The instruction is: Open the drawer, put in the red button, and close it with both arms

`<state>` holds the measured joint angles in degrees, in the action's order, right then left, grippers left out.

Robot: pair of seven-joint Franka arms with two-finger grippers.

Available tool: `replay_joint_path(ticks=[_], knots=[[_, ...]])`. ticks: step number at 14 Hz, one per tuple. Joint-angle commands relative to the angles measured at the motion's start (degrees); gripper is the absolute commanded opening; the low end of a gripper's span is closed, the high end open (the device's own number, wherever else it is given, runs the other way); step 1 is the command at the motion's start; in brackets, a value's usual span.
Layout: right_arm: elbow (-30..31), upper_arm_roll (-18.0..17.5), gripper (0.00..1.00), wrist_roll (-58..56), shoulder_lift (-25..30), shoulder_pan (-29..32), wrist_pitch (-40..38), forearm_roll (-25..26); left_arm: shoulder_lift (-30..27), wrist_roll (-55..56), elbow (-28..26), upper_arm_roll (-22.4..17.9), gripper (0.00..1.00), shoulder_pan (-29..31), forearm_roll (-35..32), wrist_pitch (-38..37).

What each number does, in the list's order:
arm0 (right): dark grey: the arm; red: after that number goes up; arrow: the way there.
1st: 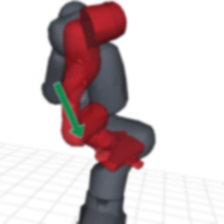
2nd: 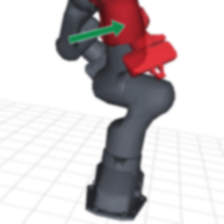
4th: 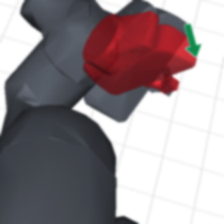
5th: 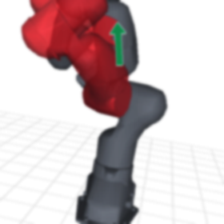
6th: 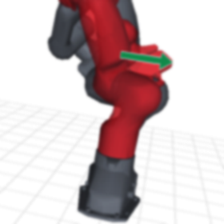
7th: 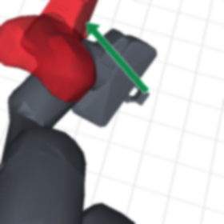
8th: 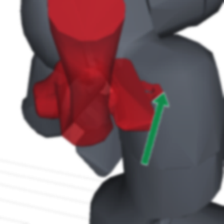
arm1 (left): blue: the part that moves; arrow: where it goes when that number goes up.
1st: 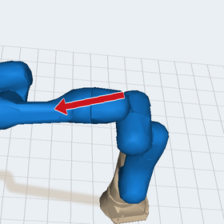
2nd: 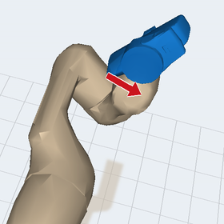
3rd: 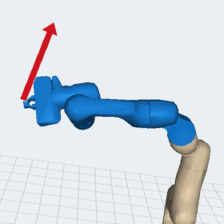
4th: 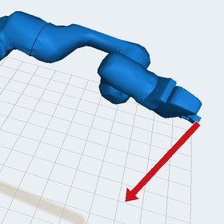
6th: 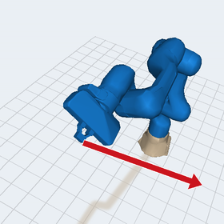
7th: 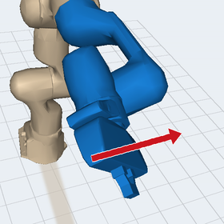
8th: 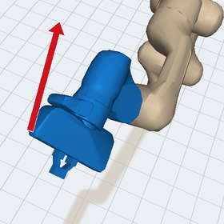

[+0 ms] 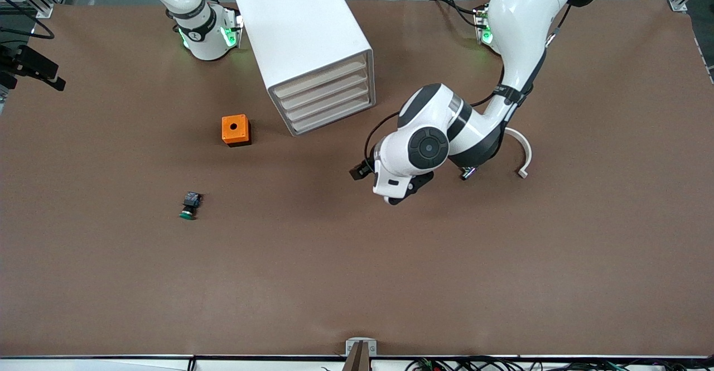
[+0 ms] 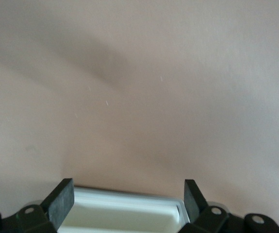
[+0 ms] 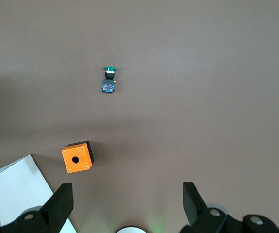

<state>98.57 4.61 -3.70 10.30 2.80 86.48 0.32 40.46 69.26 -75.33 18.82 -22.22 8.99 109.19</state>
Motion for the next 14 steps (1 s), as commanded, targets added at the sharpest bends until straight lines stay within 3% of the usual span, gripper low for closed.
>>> replay_joint_path(ticks=[1,8,11,14], knots=[[0.4,-0.5,1.0,0.6,1.0,1.1,-0.3,-0.3,-1.5,0.4,-1.1,0.2,1.0,2.3,-3.4,-0.3],[0.3,-0.6,1.0,0.6,1.0,1.0,-0.3,-0.3,-3.6,-1.1,-1.3,0.2,1.0,6.4,-4.7,-0.3],[0.3,-0.5,1.0,0.6,1.0,1.1,-0.3,-0.3,-3.9,-2.5,-1.3,0.2,1.0,7.0,-9.2,-0.4],[0.4,-0.5,1.0,0.6,1.0,1.5,-0.9,-0.3,-6.0,-14.0,-1.3,0.2,1.0,8.8,-11.4,-7.3]])
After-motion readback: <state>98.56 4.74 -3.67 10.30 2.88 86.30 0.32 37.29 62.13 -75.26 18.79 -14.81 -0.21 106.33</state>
